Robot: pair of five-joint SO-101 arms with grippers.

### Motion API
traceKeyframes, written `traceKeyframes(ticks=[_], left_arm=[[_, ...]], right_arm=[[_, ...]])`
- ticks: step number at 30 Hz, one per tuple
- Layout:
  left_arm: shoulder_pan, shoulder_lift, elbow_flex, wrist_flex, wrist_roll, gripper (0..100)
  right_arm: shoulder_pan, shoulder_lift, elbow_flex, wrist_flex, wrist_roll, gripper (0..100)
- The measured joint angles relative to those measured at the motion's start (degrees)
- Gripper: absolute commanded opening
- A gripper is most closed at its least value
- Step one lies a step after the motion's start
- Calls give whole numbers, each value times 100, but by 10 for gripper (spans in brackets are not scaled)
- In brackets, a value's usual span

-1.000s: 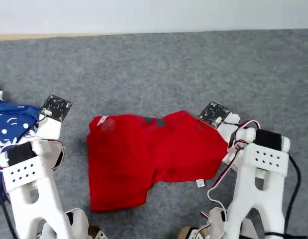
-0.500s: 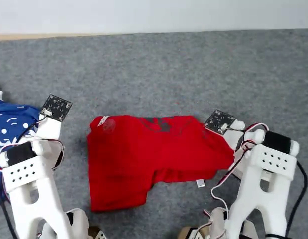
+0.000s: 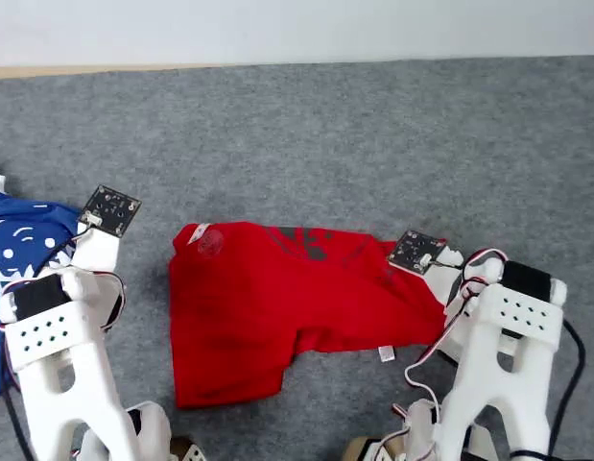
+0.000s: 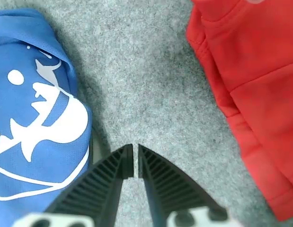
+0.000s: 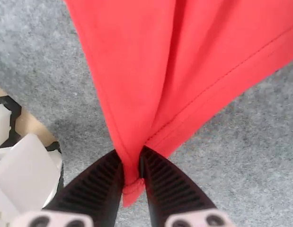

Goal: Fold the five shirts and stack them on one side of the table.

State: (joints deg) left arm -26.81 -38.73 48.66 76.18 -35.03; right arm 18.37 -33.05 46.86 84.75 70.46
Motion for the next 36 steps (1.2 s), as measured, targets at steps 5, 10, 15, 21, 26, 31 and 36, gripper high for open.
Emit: traceKeyframes(ticks=[5,10,15,21,26,31,36], left_arm=[[0,0,0,0,0,28],[0,0,0,132,0,29],[0,0,0,202,0,29],[0,0,0,202,0,29],[0,0,0,202,0,29],[0,0,0,202,0,29],[0,0,0,202,0,29]], right_arm=[[0,0,-18,0,-53,193],[-193,-545,-343,35,-703,242],[-844,-1257,-545,-79,-1767,242],[-1257,-1433,-536,-457,-3218,243],[-1301,-1433,-536,-369,-3437,245],[-1424,-1451,-308,-325,-3437,245],[-1741,-1319,-9,-299,-3490,242]])
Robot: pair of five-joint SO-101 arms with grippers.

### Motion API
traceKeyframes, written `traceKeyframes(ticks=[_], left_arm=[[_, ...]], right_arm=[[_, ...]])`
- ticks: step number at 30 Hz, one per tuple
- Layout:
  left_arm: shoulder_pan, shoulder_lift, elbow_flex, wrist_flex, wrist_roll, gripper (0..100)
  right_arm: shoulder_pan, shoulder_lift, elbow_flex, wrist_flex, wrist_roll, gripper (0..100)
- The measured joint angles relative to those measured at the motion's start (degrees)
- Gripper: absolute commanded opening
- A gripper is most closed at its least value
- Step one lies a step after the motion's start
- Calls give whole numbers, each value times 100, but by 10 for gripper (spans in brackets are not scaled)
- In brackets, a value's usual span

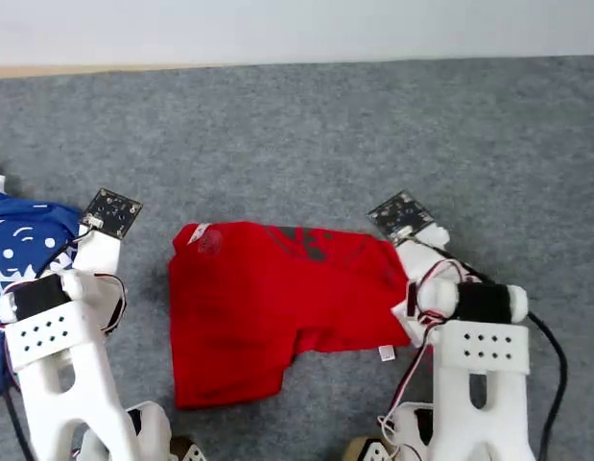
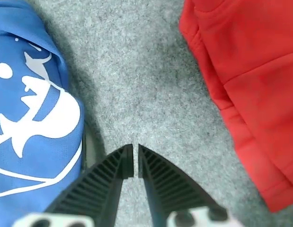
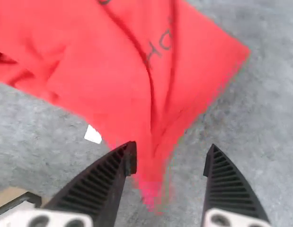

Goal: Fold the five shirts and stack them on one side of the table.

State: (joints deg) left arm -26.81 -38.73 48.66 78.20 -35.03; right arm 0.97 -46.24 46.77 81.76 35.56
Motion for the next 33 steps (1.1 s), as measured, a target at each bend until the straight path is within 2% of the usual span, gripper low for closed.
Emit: traceKeyframes(ticks=[9,14,21,33], left_arm=[[0,0,0,0,0,28],[0,0,0,0,0,28],[0,0,0,0,0,28],[0,0,229,0,0,28]], right_arm=[[-35,1055,-9,-149,-2453,242],[-26,1407,-273,-686,-3341,241],[-26,2374,-422,-2145,-3543,241],[624,4202,-1960,-2303,-3560,241]])
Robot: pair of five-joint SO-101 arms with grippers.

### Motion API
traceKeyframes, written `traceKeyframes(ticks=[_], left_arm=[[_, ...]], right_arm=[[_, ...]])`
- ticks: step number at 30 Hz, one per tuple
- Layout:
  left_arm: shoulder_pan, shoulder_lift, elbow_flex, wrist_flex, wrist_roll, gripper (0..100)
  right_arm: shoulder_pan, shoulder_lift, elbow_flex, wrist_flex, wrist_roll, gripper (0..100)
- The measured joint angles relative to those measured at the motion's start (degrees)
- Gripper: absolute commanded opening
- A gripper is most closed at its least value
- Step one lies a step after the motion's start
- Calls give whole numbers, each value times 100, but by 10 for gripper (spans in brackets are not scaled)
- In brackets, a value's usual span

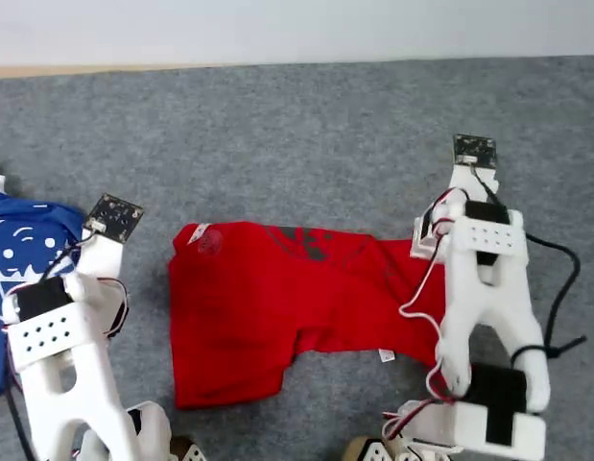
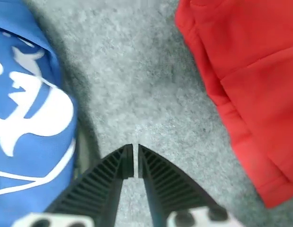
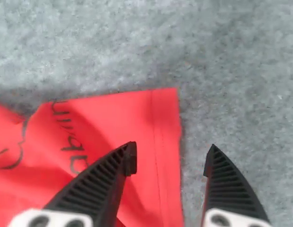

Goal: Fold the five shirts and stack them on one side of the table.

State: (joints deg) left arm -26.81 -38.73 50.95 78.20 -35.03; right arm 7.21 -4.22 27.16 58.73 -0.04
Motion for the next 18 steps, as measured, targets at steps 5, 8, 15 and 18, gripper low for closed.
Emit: traceKeyframes(ticks=[5,8,15,18], left_arm=[[0,0,114,0,0,27],[0,0,114,0,0,27],[0,0,114,0,0,27],[0,0,114,0,0,27]], right_arm=[[-18,501,-149,-53,-18,241],[-9,774,-149,-105,-26,240],[-18,1398,-545,-141,-26,165],[-9,1582,-730,-141,-26,27]])
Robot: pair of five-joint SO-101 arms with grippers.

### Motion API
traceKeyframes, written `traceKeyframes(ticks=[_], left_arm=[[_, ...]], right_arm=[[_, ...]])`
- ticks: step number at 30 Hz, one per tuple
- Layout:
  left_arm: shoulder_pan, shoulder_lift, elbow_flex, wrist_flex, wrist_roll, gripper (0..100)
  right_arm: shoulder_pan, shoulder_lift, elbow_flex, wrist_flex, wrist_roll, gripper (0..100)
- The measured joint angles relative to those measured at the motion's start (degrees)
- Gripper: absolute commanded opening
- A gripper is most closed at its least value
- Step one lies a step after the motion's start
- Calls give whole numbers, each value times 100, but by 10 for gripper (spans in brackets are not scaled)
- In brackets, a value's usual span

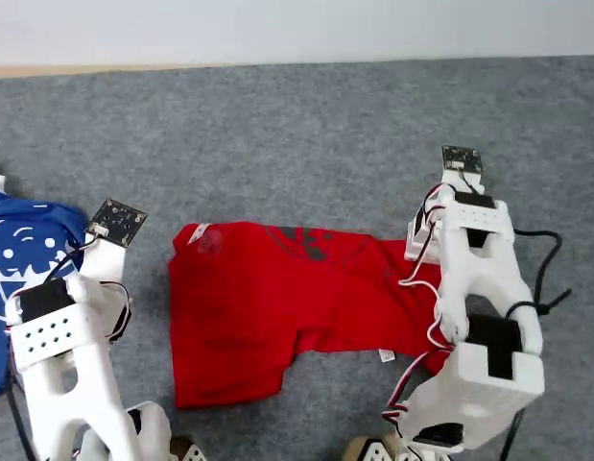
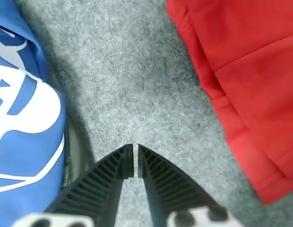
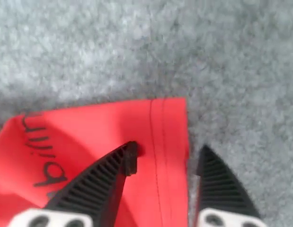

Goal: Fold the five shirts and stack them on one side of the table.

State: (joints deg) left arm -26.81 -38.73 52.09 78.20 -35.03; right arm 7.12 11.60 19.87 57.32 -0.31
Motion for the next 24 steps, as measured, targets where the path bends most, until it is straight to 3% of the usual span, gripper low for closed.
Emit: traceKeyframes(ticks=[11,18,24], left_arm=[[0,0,0,-18,0,27],[0,0,0,-18,0,27],[0,0,0,-18,0,27]], right_arm=[[9,-9,-105,149,0,9],[-9,-1222,-97,554,0,9],[-18,-1591,-97,378,985,9]])
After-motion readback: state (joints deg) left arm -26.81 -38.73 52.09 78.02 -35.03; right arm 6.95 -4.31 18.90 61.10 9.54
